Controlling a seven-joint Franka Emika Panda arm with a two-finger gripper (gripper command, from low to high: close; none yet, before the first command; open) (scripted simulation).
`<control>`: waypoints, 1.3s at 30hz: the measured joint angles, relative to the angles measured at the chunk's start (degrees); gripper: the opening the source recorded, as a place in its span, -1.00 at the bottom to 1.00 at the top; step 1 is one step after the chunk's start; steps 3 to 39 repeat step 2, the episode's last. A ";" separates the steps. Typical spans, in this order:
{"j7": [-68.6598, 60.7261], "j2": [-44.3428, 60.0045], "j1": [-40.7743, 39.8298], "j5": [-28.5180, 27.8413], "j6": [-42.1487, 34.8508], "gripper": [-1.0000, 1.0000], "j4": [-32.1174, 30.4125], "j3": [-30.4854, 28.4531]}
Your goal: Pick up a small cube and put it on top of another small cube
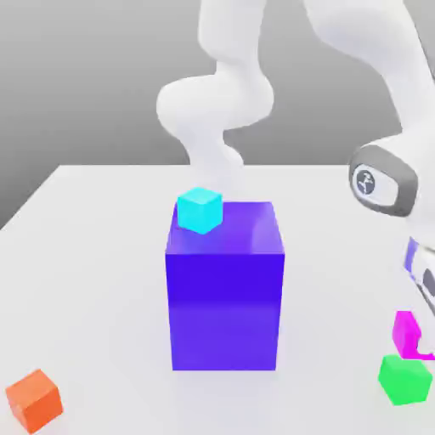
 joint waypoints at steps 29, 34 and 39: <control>0.00 0.00 0.00 0.00 0.00 1.00 0.00 0.00; 0.00 0.00 0.00 0.00 0.00 1.00 0.00 0.00; 0.00 0.00 0.00 0.00 0.00 1.00 0.00 0.00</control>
